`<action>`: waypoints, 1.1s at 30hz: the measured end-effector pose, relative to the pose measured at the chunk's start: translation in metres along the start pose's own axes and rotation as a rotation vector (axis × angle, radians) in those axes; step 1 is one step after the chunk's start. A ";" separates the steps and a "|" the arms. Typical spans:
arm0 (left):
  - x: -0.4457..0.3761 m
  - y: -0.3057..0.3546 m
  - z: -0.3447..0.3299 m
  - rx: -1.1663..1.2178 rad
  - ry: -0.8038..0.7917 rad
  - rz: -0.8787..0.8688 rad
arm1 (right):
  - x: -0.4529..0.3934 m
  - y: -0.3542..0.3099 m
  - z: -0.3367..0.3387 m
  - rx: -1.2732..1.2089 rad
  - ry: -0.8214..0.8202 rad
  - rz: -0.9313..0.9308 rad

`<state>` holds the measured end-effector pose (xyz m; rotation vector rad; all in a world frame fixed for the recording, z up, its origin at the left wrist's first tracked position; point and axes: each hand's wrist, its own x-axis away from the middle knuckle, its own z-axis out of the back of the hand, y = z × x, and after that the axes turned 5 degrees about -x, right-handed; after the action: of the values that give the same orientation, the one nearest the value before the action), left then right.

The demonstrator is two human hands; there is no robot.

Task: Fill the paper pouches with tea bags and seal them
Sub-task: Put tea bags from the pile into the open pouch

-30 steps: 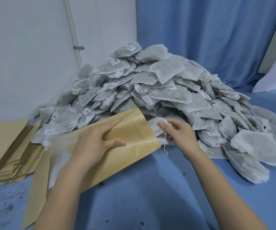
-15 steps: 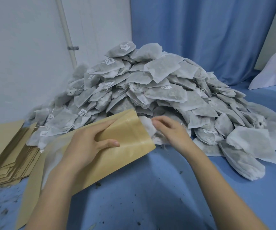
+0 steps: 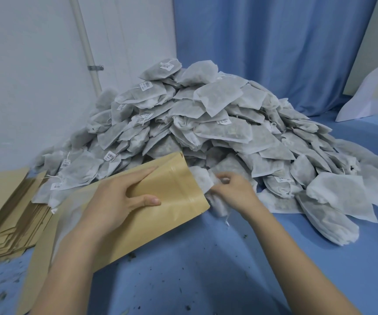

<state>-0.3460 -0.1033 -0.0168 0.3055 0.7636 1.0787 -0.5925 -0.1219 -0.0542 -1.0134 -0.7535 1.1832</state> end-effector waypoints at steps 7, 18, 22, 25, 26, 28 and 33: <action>-0.001 -0.003 -0.002 -0.016 -0.025 -0.005 | -0.002 -0.006 0.021 -0.469 0.086 0.017; 0.001 -0.004 0.001 -0.054 0.007 -0.010 | 0.008 -0.017 0.010 -0.633 -0.165 0.043; 0.008 0.001 -0.001 -0.058 0.003 -0.034 | 0.016 -0.023 0.017 -0.547 -0.174 0.110; 0.015 0.008 -0.003 -0.084 -0.004 -0.087 | 0.026 -0.029 0.013 -0.412 -0.313 0.142; 0.017 0.011 -0.002 -0.100 0.006 -0.107 | 0.028 -0.028 0.010 -0.385 -0.328 0.152; 0.022 0.017 -0.001 -0.121 0.037 -0.151 | 0.034 -0.029 0.006 -0.227 -0.318 0.193; 0.033 0.040 0.002 -0.105 -0.053 -0.245 | 0.046 -0.025 -0.011 -0.196 -0.304 0.215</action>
<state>-0.3631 -0.0553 -0.0058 0.1463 0.6753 0.8717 -0.5623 -0.0818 -0.0367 -1.1098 -1.0344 1.4924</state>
